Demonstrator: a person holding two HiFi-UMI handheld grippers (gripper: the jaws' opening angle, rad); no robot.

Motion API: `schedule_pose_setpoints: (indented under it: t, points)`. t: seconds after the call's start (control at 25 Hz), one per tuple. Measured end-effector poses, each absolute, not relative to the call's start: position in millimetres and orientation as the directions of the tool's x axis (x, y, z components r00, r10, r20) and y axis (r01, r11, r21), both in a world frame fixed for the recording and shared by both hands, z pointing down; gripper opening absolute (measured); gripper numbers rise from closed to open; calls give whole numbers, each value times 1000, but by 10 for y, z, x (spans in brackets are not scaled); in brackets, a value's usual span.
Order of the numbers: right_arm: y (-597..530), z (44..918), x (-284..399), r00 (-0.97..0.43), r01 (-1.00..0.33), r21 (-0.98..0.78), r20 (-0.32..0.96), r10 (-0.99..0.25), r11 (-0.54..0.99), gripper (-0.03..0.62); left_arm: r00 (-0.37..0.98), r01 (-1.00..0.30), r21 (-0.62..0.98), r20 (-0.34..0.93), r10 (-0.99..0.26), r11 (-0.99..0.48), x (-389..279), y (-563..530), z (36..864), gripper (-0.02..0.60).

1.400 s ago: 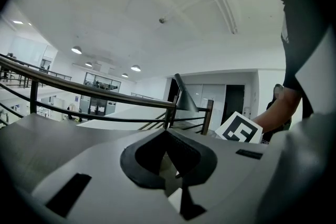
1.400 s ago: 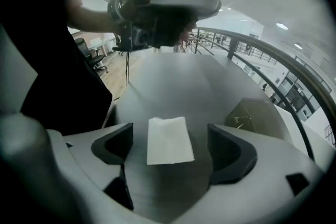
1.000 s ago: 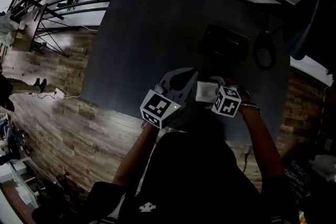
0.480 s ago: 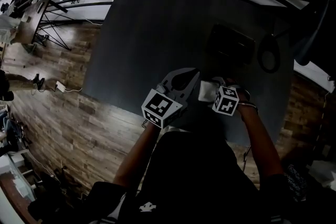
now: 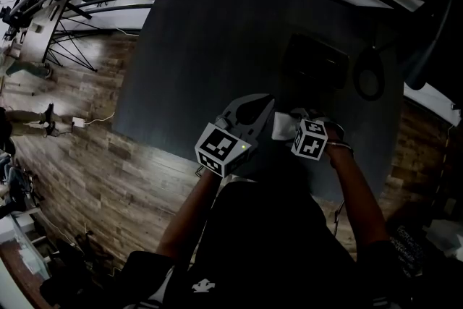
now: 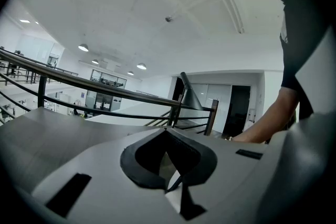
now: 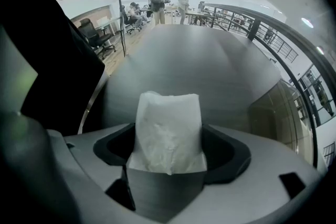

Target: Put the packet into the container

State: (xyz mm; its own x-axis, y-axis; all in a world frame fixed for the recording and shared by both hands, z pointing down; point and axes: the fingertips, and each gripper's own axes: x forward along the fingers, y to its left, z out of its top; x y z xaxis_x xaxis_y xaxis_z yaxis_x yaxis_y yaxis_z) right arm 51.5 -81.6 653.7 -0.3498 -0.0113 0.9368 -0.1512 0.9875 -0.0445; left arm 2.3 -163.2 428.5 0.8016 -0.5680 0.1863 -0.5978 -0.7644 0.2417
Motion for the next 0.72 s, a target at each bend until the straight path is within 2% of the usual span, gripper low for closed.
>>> schedule_pose_setpoints:
  t: [0.24, 0.72]
  points:
    - [-816, 6527, 518, -327, -145, -38, 945, -11, 989, 362, 799, -601, 243, 186, -572, -761, 8, -1627, 4298, -5]
    - [-1054, 6274, 590, -346, -201, -4, 936, -67, 980, 360, 806, -592, 243, 180, -564, -768, 61, -1648, 4300, -5]
